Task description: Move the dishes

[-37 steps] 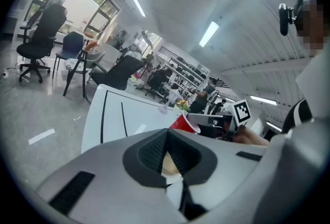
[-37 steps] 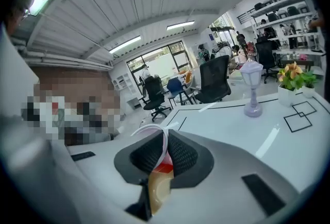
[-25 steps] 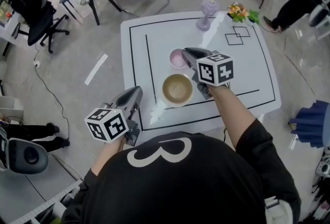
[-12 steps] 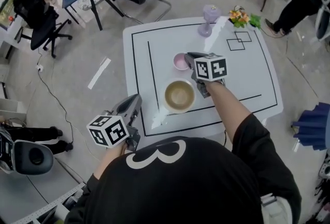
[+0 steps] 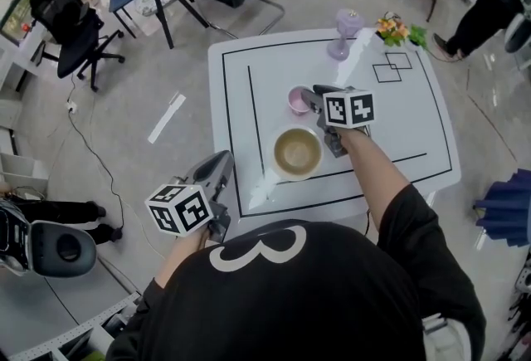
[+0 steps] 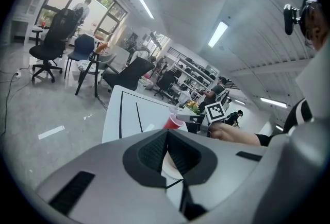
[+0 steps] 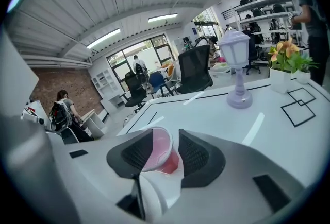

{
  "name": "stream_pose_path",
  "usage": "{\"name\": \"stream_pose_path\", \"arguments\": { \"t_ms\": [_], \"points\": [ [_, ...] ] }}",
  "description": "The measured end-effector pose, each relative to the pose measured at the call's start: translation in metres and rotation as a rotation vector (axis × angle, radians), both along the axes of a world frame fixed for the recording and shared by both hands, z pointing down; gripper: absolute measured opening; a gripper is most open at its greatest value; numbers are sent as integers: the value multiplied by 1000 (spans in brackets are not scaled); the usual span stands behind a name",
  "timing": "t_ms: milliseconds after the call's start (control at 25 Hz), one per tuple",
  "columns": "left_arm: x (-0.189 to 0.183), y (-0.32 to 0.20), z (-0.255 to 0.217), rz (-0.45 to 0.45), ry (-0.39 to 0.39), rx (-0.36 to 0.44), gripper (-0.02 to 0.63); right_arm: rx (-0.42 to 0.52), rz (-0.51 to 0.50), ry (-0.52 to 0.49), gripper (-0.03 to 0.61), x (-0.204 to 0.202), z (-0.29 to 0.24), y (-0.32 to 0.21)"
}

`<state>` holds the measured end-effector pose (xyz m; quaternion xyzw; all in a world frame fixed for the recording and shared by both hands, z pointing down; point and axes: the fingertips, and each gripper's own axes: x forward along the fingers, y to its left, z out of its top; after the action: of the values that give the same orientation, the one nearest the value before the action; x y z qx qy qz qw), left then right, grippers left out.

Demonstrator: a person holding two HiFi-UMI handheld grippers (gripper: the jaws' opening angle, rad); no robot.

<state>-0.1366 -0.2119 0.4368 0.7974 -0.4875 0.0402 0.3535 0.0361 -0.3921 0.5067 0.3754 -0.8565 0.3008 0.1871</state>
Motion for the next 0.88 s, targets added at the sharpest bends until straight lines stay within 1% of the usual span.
{"name": "stream_pose_path", "arguments": {
  "t_ms": [200, 280, 360, 480, 720, 880],
  "points": [
    [5, 0, -7, 15, 11, 18, 3, 14, -5, -18, 246, 10, -11, 10],
    [7, 0, -9, 24, 15, 24, 3, 25, 2, -33, 270, 14, -17, 16],
    [8, 1, -11, 33, 17, 31, 3, 40, 0, -52, 273, 15, -23, 25],
    [6, 0, -10, 34, 17, 31, 3, 37, -30, -65, 289, 15, -26, 44],
    [2, -4, -9, 24, 12, 30, 3, 34, -105, -23, 290, 15, -19, 81],
    [6, -7, -9, 37, 9, 29, 3, -1, -138, -12, 281, 12, -4, 104]
  ]
}}
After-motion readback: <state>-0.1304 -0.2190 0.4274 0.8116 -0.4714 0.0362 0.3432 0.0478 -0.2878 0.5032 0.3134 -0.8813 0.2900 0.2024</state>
